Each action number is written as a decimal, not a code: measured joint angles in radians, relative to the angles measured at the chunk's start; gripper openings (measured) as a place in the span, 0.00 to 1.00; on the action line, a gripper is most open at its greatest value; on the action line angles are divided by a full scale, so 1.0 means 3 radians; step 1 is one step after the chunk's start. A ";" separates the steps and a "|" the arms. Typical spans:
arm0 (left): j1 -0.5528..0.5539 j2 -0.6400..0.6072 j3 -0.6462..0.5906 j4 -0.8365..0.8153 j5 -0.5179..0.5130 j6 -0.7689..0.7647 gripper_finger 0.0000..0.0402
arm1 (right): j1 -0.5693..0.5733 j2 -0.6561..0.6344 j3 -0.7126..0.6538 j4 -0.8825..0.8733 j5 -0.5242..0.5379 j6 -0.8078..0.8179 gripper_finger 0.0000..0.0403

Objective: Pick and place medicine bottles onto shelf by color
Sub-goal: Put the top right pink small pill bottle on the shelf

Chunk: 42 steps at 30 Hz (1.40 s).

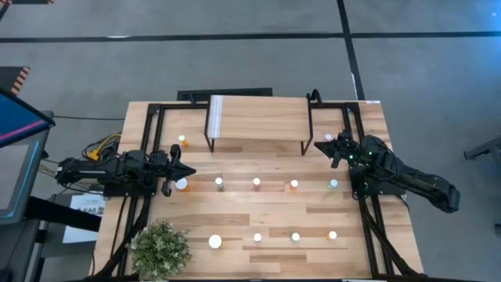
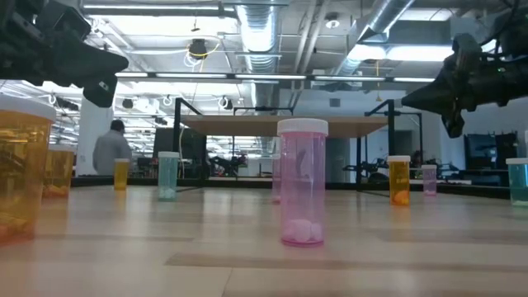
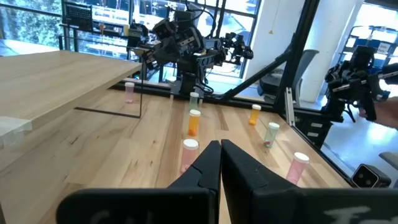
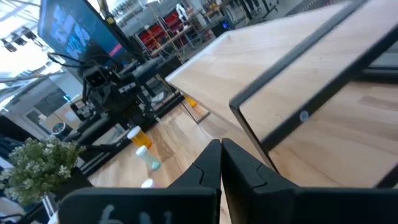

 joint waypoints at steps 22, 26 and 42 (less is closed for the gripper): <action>0.0000 0.0000 0.0001 -0.0001 -0.0004 0.0000 0.00 | 0.0099 -0.0006 0.0005 0.1024 0.0167 -0.0370 0.08; 0.0000 0.0000 0.0001 -0.0003 -0.0006 0.0000 0.00 | 0.0124 -0.0006 0.0005 0.1262 0.0168 -0.0361 0.08; 0.0000 0.0000 0.0001 -0.0004 -0.0013 0.0000 0.00 | 0.0870 -0.0021 0.0649 0.1311 0.0615 -0.0864 0.08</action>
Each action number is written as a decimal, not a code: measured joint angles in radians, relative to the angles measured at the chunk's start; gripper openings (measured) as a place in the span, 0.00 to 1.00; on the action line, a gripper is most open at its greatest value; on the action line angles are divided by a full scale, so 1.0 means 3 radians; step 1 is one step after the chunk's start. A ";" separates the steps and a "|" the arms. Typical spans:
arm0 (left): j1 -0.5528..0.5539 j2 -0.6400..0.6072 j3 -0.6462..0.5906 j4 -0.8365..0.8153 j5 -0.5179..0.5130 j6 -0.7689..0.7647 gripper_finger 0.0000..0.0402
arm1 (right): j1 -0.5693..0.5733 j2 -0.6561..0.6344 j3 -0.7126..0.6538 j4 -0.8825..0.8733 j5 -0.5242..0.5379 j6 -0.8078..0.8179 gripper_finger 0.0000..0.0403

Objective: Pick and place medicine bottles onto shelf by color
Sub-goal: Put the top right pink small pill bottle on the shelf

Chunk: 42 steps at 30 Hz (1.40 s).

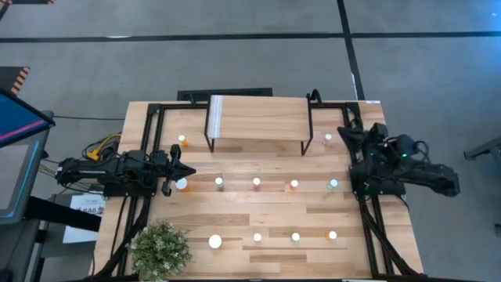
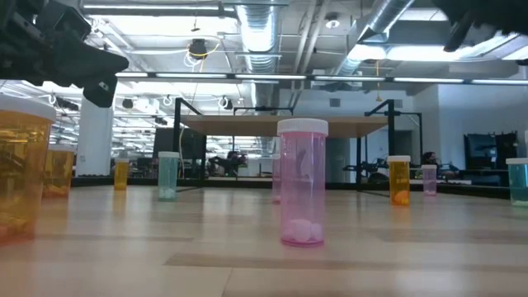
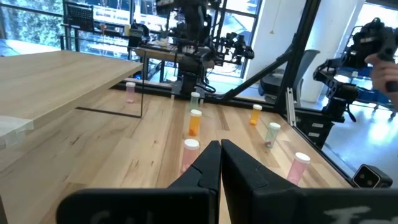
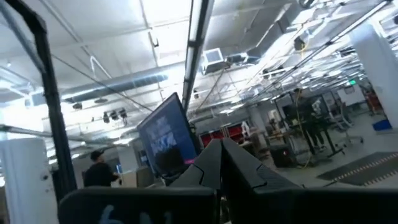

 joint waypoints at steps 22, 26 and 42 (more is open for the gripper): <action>-0.0001 0.0001 0.0000 0.0000 0.0000 0.0000 0.00 | 0.0141 0.0564 0.1268 -0.2706 0.1854 -0.0266 0.08; 0.0001 0.0001 0.0000 0.0000 0.0000 0.0000 0.00 | 0.0151 0.0566 0.1020 -0.2602 0.2064 -0.0135 0.08; -0.0001 0.0000 -0.0001 0.0001 0.0000 0.0000 0.00 | 0.1231 0.0702 0.0358 -0.2325 0.3257 0.0427 0.02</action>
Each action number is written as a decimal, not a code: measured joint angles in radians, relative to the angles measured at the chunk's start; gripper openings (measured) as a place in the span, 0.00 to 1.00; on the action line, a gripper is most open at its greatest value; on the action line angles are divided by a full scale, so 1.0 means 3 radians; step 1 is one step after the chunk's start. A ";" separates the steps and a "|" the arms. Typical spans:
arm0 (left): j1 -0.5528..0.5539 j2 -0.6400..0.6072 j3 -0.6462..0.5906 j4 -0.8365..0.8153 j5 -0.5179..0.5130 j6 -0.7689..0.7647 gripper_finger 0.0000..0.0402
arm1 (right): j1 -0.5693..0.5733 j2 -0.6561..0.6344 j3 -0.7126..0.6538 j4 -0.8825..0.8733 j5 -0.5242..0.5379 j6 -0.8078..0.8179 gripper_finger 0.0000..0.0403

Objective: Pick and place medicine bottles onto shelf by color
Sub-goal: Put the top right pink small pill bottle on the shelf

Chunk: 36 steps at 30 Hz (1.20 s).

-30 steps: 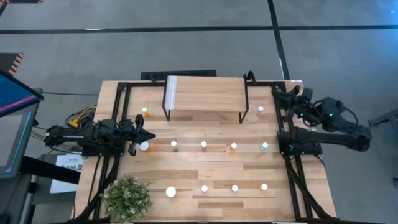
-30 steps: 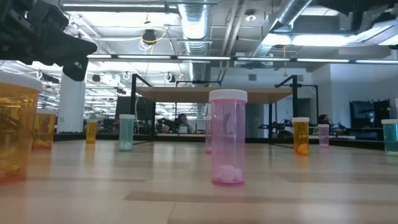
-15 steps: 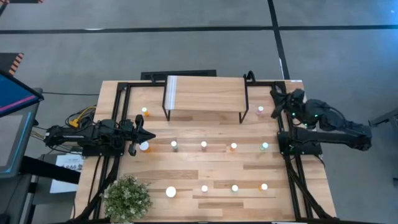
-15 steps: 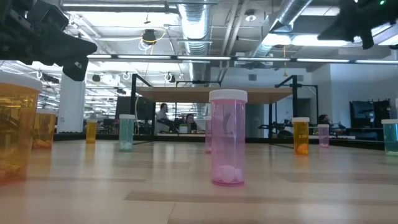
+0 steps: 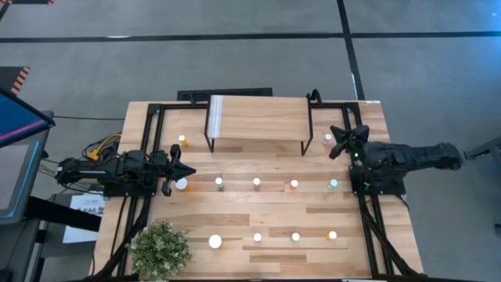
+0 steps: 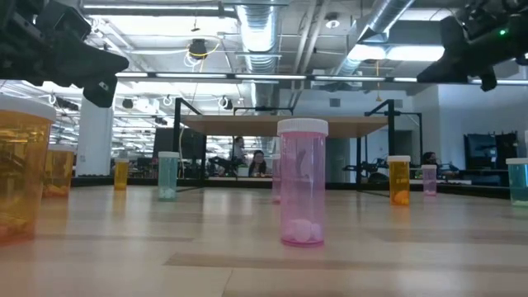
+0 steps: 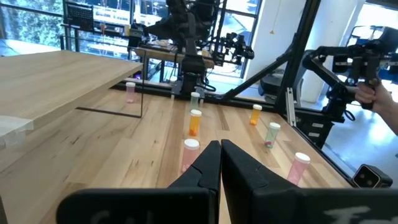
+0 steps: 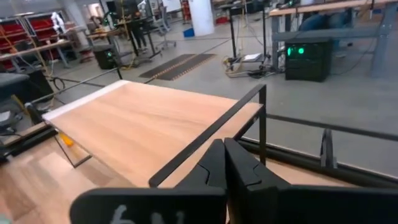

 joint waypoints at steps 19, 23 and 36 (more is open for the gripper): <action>0.0000 0.0001 0.0001 0.0000 0.0000 0.0000 0.00 | 0.0996 0.0449 0.0000 -0.0511 0.0825 0.0622 0.05; 0.0000 0.0000 0.0000 0.0000 0.0000 0.0000 0.00 | 0.0996 0.0451 0.0000 -0.0806 0.0670 0.1009 0.07; 0.0000 0.0001 0.0001 0.0000 0.0000 0.0000 0.00 | 0.0664 0.0451 0.0000 -0.1236 0.0390 0.1654 0.09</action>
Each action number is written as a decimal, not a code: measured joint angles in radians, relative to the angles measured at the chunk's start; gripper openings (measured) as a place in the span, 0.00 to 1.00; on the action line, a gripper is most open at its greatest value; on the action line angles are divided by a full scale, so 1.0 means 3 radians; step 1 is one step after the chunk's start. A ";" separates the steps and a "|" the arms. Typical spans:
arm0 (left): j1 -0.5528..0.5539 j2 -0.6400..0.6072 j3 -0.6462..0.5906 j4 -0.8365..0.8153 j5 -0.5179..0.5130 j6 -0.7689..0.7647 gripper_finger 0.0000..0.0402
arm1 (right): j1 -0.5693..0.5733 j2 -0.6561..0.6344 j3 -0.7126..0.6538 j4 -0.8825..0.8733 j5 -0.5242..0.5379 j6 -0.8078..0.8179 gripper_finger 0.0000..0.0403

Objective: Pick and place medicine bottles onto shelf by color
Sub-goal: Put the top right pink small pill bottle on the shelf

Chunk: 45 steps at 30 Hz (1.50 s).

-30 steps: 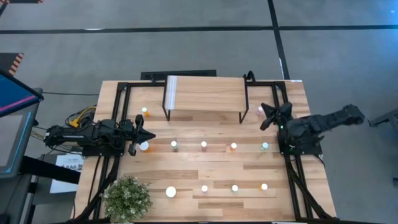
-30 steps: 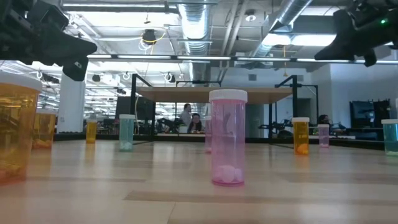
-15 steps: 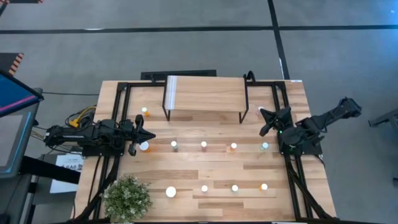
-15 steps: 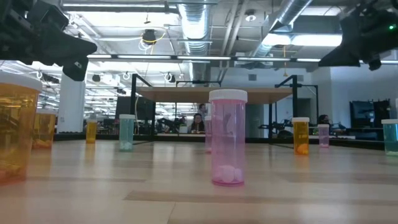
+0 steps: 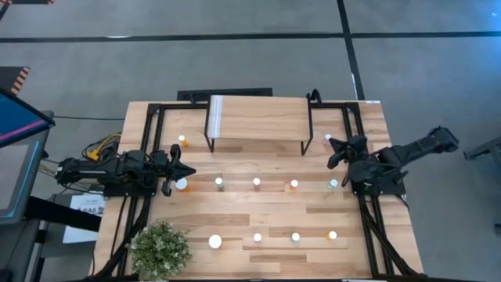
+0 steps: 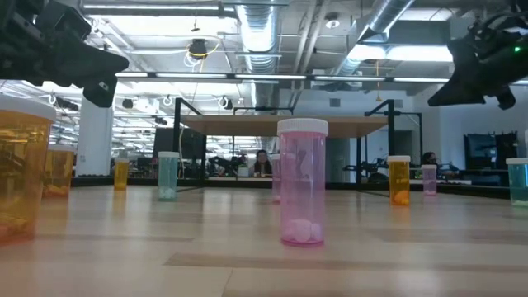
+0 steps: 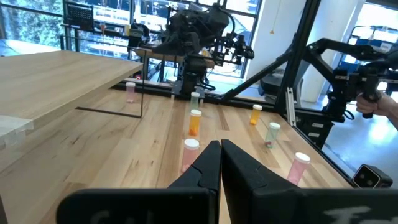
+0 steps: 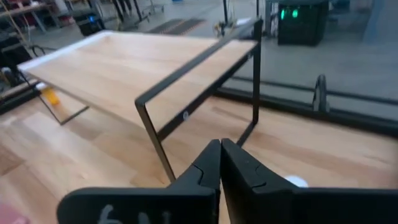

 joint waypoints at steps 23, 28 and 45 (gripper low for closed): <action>0.0001 0.0000 -0.0001 0.0000 0.0000 0.0000 0.00 | -0.1042 0.0832 -0.0001 -0.0123 -0.0644 0.0616 0.59; 0.0001 0.0000 0.0000 0.0000 0.0000 0.0000 0.00 | -0.1347 0.0969 -0.0001 -0.0112 -0.0859 0.0619 0.59; 0.0001 -0.0001 0.0000 0.0000 0.0000 0.0000 0.00 | -0.1610 0.1406 -0.0001 0.0564 -0.0931 -0.0030 0.60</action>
